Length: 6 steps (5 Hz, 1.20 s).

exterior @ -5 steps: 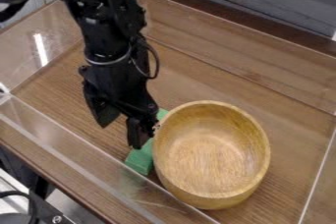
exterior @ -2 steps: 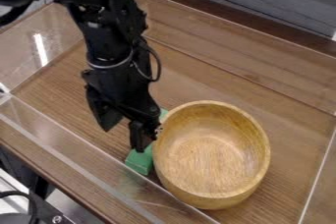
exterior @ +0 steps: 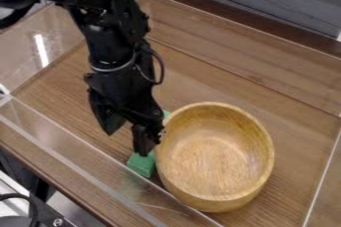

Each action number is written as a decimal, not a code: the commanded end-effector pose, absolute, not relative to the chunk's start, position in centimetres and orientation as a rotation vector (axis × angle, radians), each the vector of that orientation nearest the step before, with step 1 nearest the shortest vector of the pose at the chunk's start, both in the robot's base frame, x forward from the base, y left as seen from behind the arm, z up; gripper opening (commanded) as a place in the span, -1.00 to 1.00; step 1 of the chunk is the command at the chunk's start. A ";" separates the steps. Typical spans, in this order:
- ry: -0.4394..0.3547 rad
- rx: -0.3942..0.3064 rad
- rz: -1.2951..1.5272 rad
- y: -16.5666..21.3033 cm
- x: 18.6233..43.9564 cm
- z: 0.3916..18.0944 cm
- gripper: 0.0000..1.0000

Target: Put the green block in the brown bowl

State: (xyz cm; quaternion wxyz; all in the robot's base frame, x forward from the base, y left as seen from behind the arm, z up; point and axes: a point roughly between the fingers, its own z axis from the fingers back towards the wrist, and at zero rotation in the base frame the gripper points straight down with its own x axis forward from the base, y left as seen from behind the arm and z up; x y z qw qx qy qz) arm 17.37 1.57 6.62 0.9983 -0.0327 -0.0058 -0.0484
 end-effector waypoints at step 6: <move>-0.051 -0.086 -0.083 1.9 17.9 5.2 1.00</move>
